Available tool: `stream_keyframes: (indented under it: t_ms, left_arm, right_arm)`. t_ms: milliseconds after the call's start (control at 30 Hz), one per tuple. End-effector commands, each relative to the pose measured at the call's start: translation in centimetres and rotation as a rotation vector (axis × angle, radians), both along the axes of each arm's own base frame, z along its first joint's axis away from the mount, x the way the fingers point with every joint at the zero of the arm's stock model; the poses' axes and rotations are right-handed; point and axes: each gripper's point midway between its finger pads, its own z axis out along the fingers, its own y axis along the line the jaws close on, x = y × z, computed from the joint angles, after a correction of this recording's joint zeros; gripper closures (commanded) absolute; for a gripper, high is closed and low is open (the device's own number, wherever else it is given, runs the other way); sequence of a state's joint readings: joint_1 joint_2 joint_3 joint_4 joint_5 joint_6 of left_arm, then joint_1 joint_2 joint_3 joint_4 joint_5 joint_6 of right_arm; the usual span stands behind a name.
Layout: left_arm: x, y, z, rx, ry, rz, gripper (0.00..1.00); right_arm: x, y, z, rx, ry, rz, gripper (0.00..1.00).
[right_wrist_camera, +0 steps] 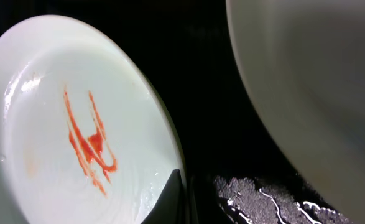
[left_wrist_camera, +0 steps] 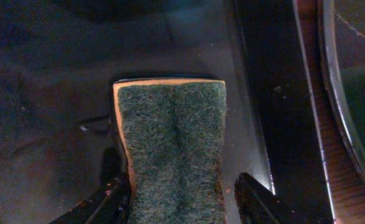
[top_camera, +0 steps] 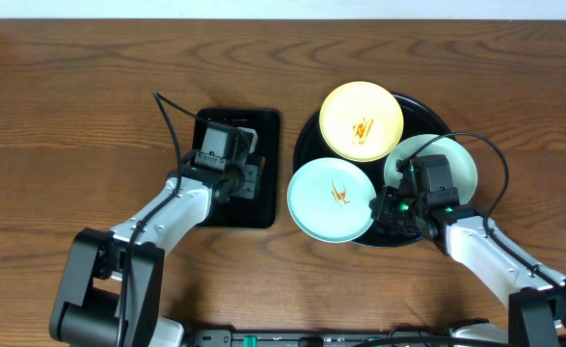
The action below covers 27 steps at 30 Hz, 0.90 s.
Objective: Clean dirty plates on tray and stack at the side
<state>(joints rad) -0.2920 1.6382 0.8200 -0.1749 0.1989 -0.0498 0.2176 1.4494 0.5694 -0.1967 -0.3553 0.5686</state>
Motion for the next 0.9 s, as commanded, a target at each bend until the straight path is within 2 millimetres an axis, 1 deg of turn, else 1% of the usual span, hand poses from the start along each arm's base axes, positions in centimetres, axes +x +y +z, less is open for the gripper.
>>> stream_keyframes:
  t_ms: [0,167,200,267,300,367,400,500,633,767,867]
  left_arm:
    - [0.2,0.4,-0.5,0.036,-0.001,-0.002,0.45]
    - [0.0,0.7,-1.8,0.056,0.026,0.003,0.47]
    - [0.0,0.7,-2.1,0.058,0.032,0.003,0.52]
    - [0.0,0.7,-2.4,0.059,0.035,0.003,0.66]
    - [0.1,0.7,-2.3,0.057,0.032,0.004,0.75]
    - [0.5,0.6,-1.7,0.048,0.013,0.011,0.88]
    - [0.8,0.5,-1.2,0.043,-0.003,0.012,0.92]
    - [1.6,0.5,0.8,0.035,-0.064,0.020,0.92]
    - [2.2,0.4,3.3,0.019,-0.133,0.025,0.92]
    - [2.4,0.3,4.9,0.000,-0.172,0.036,0.93]
    - [2.5,0.3,5.5,-0.009,-0.185,0.043,0.93]
  right_arm:
    - [0.5,-0.3,0.1,-0.017,-0.001,-0.029,0.99]
    - [-0.2,-1.0,-0.5,-0.051,0.041,-0.059,0.99]
    - [-0.3,-1.1,-0.6,-0.053,0.046,-0.061,0.99]
    - [-0.4,-1.1,-0.6,-0.054,0.049,-0.061,0.99]
    - [-0.4,-1.1,-0.6,-0.054,0.049,-0.061,0.99]
    - [-0.4,-1.1,-0.6,-0.054,0.050,-0.061,0.99]
    - [-0.4,-1.1,-0.6,-0.054,0.051,-0.061,0.99]
    - [-0.4,-1.1,-0.6,-0.054,0.050,-0.061,0.99]
    - [-0.4,-1.1,-0.6,-0.054,0.050,-0.061,0.99]
    - [-0.4,-1.1,-0.6,-0.054,0.050,-0.061,0.99]
    - [-0.4,-1.1,-0.6,-0.054,0.050,-0.061,0.99]
